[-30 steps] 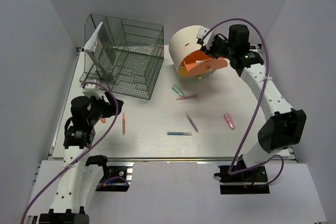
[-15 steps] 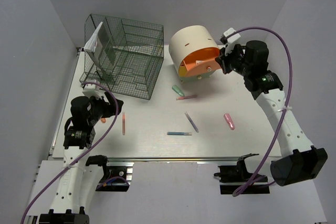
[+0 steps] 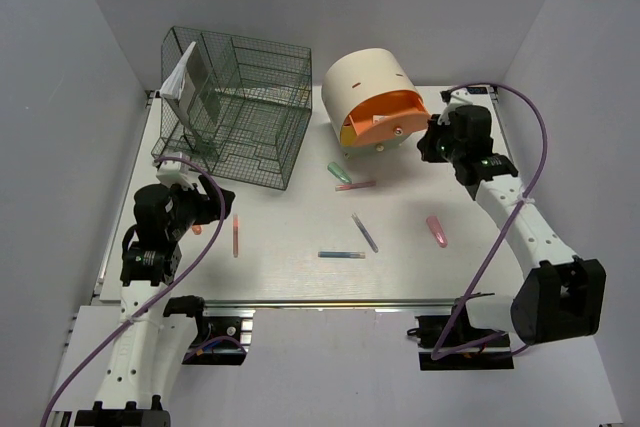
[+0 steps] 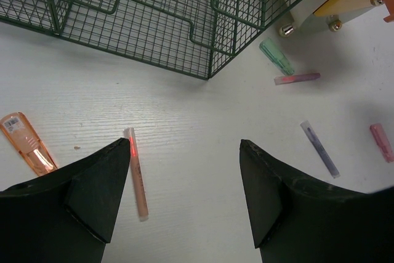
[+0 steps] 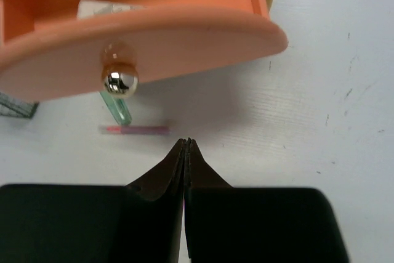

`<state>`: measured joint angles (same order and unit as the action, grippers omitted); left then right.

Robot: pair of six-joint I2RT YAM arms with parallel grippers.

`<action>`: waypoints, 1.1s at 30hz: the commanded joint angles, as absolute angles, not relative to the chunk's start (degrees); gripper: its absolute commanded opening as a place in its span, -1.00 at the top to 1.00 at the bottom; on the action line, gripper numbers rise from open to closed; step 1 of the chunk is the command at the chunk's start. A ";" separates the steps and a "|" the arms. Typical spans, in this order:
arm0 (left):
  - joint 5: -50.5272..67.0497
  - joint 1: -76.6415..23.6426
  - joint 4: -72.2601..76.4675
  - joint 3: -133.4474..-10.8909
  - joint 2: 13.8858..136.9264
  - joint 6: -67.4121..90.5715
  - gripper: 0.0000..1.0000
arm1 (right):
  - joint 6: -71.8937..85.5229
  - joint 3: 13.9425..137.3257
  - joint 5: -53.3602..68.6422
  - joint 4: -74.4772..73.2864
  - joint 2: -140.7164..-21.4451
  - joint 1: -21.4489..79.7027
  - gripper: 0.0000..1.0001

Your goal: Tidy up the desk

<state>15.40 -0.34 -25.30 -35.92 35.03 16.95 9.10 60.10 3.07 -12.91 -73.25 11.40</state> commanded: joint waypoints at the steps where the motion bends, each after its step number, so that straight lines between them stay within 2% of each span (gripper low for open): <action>1: 15.38 -0.09 -25.05 -35.33 34.37 16.70 -0.63 | 15.28 60.47 0.35 -2.12 -73.91 10.90 1.00; 13: 14.94 -0.09 -25.23 -35.33 34.89 16.70 -0.63 | 23.90 63.99 3.16 4.12 -83.58 11.08 1.00; 14: 14.85 -0.09 -25.22 -35.33 34.98 16.70 -0.62 | 24.34 63.55 4.03 5.00 -83.84 11.16 0.85; 16: 14.77 -0.09 -25.31 -35.42 35.07 16.70 -0.63 | 25.22 63.28 4.83 8.16 -84.46 11.16 0.70; 19: 14.77 -0.09 -25.23 -35.42 35.16 16.70 -0.63 | 25.23 63.72 5.01 8.96 -85.08 11.16 0.56; 33: 14.68 -0.09 -25.31 -35.42 35.68 16.70 -0.63 | 23.99 68.29 8.08 10.37 -92.02 11.16 0.25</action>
